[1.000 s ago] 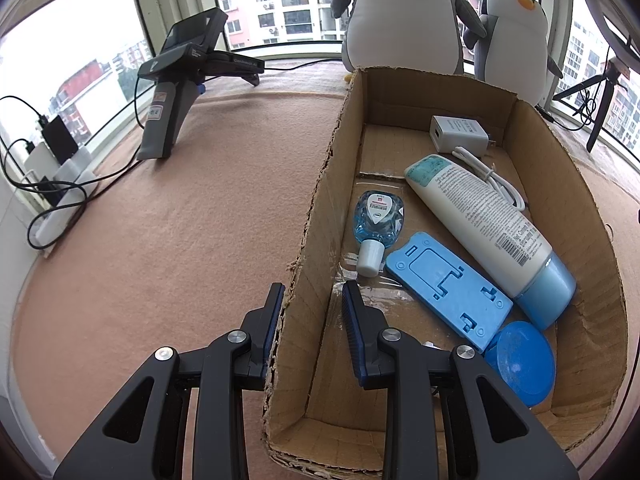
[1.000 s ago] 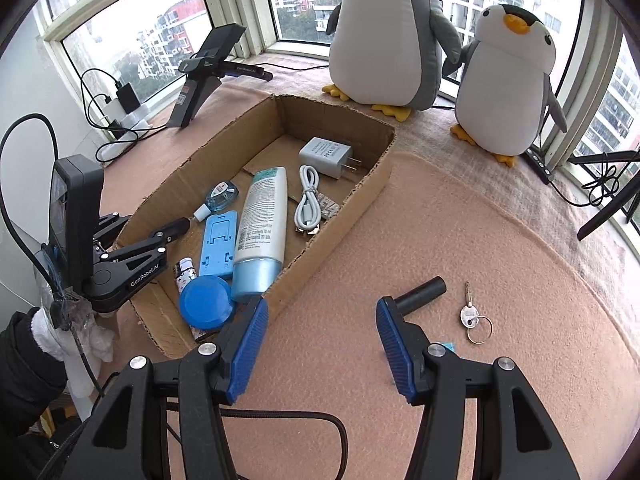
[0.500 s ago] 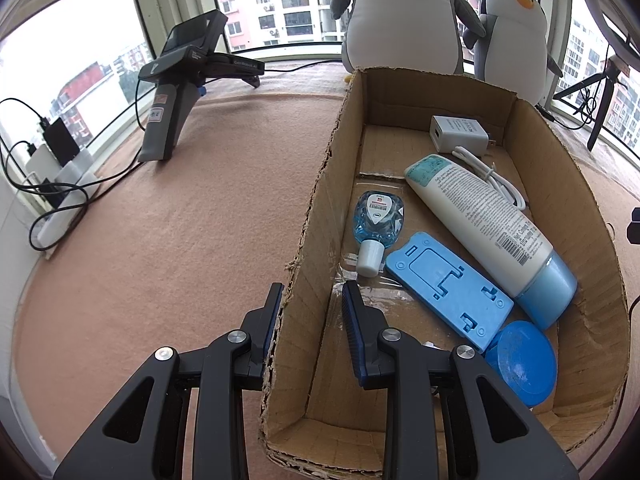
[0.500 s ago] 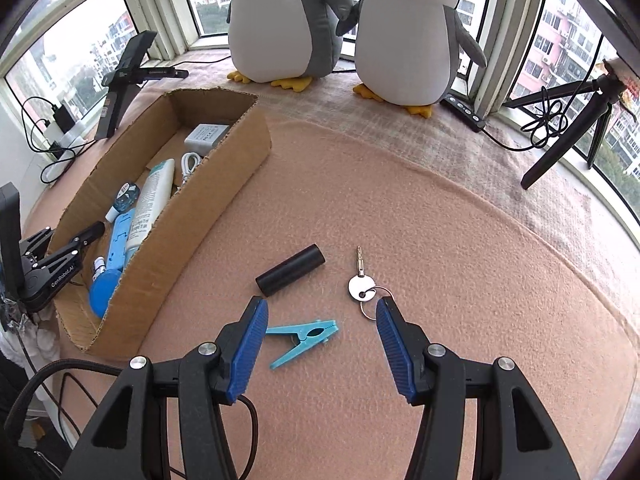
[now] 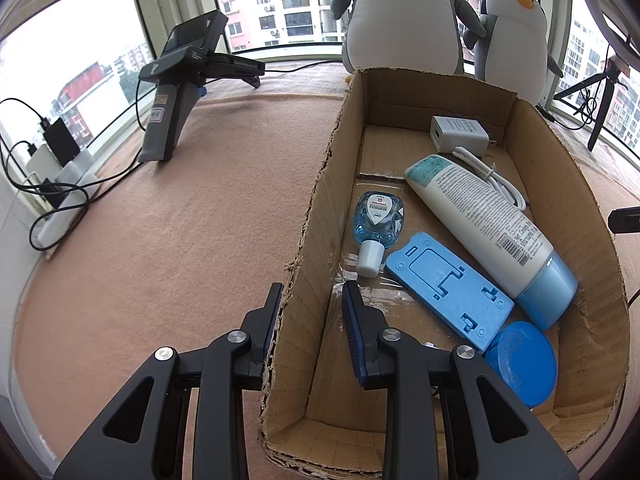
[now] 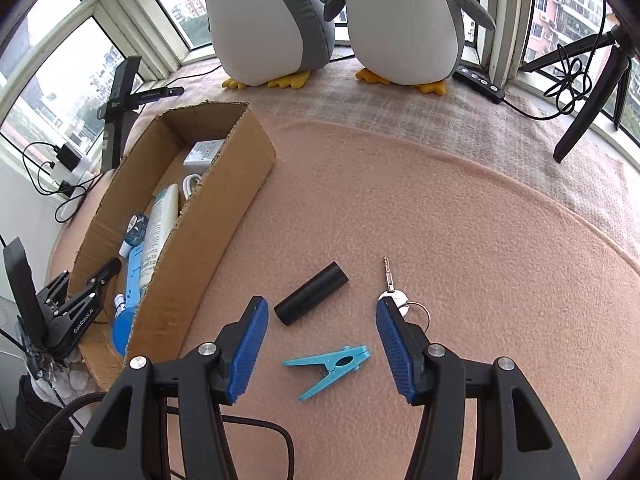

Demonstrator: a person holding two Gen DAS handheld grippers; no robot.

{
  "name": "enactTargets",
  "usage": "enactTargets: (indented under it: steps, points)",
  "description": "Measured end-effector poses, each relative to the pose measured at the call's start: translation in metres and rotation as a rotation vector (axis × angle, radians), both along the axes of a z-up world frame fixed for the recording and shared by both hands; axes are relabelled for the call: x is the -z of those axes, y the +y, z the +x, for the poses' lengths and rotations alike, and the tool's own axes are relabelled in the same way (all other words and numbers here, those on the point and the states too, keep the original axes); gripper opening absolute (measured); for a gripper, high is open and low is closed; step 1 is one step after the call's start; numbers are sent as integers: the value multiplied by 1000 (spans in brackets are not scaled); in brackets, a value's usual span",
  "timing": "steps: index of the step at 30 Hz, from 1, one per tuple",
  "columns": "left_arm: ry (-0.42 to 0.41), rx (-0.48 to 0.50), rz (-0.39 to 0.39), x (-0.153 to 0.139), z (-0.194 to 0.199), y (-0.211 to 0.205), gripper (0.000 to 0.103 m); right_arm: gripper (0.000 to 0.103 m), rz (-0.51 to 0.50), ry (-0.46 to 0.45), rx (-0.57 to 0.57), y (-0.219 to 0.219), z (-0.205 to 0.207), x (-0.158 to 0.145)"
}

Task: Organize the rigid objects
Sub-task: 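Move the right tool toward the black cylinder, then grasp the black cylinder with the right tool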

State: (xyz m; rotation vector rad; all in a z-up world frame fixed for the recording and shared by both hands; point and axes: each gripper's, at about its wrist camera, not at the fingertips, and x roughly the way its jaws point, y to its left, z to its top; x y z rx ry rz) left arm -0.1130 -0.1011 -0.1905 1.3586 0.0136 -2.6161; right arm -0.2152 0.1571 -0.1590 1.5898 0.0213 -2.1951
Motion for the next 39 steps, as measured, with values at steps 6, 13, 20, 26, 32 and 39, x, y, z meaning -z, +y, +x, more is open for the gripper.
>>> enactTargets:
  steps: [6,13,20,26,32,39]
  points:
    - [1,0,2,0,0,0,27,51,-21,-106,70,-7,-13,18]
    - [1,0,2,0,0,0,27,46,-9,-147,90,-17,-21,31]
    - [2,-1,3,0,0,1,27,35,77,-96,42,-38,-21,31]
    - [1,-1,3,0,0,1,27,20,195,-22,-29,-52,-14,32]
    - [1,-1,3,0,0,1,27,15,161,-17,0,-43,-13,33]
    - [1,-2,4,0,0,1,27,15,108,1,36,-32,-1,19]
